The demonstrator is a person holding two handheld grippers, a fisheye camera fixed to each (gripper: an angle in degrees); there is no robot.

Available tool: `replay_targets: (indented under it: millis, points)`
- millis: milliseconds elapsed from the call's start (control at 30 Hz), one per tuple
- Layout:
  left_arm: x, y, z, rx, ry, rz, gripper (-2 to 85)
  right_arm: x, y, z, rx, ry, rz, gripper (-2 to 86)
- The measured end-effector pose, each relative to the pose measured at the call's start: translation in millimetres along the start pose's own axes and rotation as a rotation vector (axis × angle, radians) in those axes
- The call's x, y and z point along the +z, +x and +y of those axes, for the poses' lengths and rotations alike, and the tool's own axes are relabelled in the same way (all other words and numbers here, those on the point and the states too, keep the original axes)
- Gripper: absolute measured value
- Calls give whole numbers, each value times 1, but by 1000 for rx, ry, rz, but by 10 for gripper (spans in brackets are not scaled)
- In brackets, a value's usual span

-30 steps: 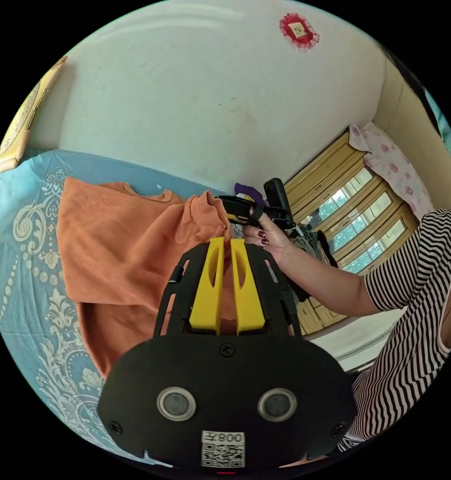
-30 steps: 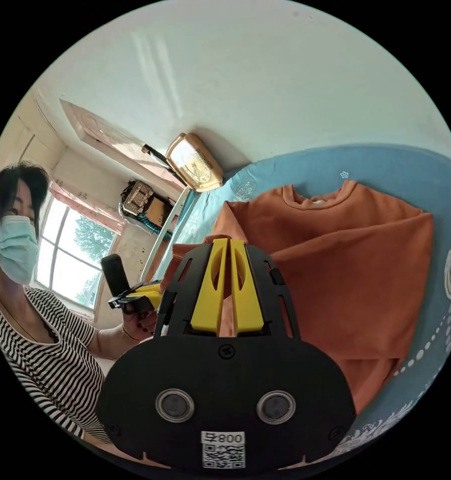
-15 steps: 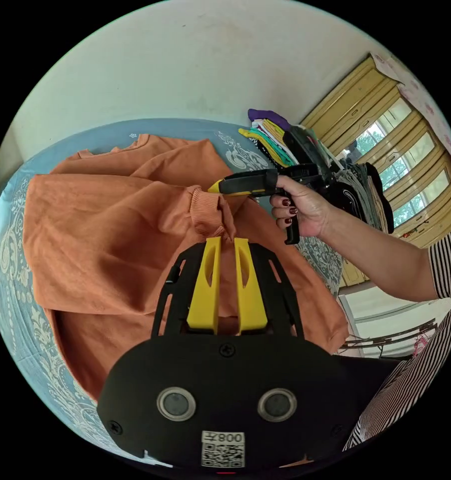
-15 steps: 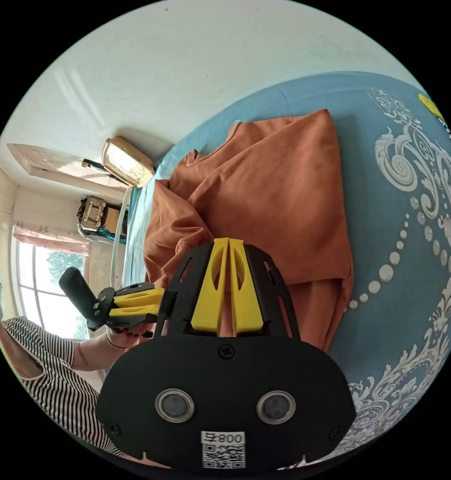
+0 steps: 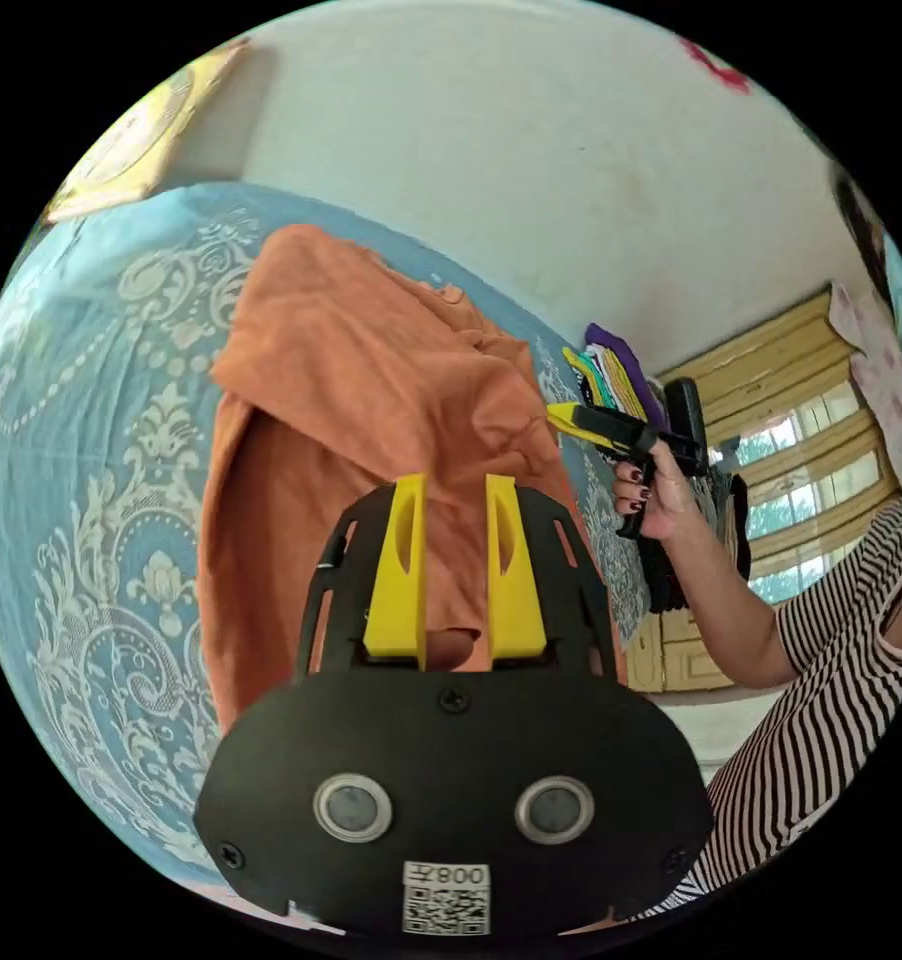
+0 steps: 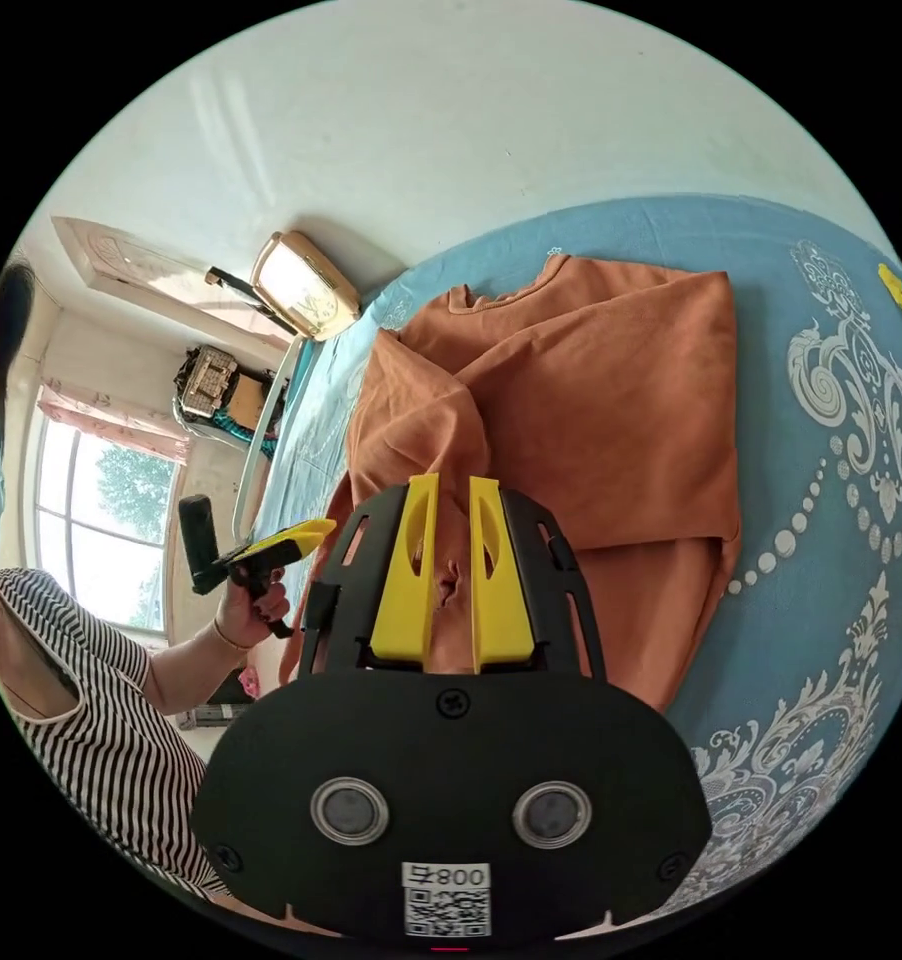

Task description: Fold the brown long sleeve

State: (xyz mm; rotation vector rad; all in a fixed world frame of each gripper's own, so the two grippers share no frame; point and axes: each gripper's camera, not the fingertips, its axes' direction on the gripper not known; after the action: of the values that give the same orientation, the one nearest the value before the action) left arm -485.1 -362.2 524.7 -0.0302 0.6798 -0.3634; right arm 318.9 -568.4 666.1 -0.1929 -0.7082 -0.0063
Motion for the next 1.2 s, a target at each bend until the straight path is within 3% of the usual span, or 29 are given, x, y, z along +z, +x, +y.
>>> replay_targets:
  millis: [100, 367, 500, 667, 833, 967, 1200]
  points:
    - [-7, -57, -6, -189, 89, 81, 101, -4, 1, 3, 20, 4, 18, 78]
    - [6, -139, -30, -378, 172, 210, 59, 48, 13, -9, 13, -147, 146, 44]
    - [-10, -153, -32, -321, 276, 306, 21, 33, 36, -11, 55, -111, 44, 29]
    - [-3, -178, -23, -340, 200, 295, 25, 33, 61, -16, 145, -118, -40, 29]
    - [-11, -210, -12, -367, 193, 350, 51, 18, 38, -32, 163, 11, 52, 35]
    - [-17, -237, -8, -408, 205, 382, 71, 27, -7, -68, 56, 102, 66, 47]
    - [-13, -269, -26, -444, 239, 442, 60, 173, -100, -193, -244, -161, 66, 80]
